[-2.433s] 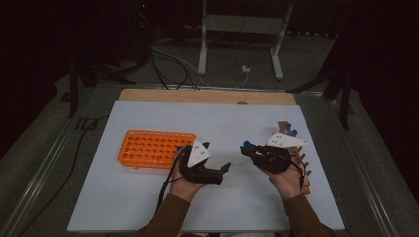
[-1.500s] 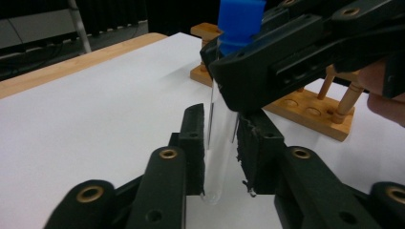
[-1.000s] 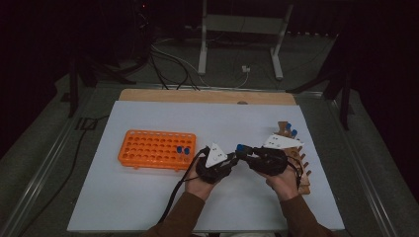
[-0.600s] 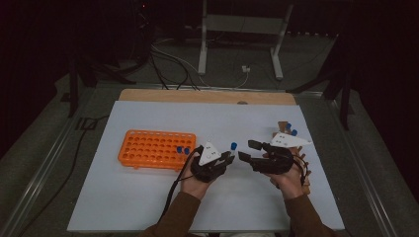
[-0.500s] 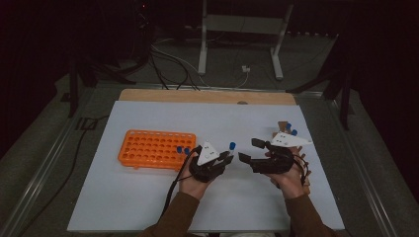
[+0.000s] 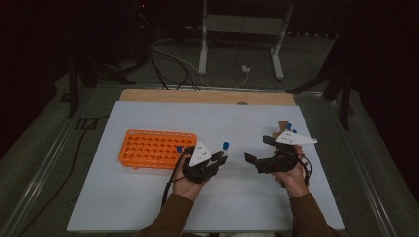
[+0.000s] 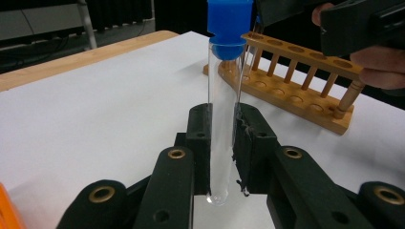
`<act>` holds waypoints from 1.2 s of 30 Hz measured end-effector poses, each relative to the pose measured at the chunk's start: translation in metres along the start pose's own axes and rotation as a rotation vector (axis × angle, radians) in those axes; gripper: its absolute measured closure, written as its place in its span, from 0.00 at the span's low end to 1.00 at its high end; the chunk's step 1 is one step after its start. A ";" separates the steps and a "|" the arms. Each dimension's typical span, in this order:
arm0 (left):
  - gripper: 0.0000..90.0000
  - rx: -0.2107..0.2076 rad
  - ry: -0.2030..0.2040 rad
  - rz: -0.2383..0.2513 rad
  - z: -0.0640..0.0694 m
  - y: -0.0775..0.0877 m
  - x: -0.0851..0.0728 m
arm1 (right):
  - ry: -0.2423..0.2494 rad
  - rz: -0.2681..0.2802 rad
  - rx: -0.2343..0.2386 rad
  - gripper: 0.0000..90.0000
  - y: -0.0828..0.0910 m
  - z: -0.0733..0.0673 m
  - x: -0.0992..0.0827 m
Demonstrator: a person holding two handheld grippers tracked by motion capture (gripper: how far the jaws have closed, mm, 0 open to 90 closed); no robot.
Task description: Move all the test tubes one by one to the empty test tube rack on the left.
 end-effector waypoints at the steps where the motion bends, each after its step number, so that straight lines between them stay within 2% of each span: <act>1: 0.87 -0.001 0.000 0.000 0.000 0.001 0.000 | 0.000 0.001 0.002 0.00 0.001 0.001 0.000; 21: 0.87 -0.009 0.006 0.016 -0.010 0.027 -0.006 | -0.016 0.017 -0.023 0.00 0.010 0.011 -0.001; 36: 0.87 0.012 0.018 0.021 -0.019 0.046 -0.013 | -0.019 0.023 -0.031 0.00 0.014 0.016 -0.002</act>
Point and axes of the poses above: each handheld gripper's, and its own axes: y roughly backward along the jaws, x roughly out of its top, z roughly to its right, the point moved 3 cm from there along -y, roughly forward along the jaws, and after that the axes turned 6 degrees about -z, right-handed, at the moved point
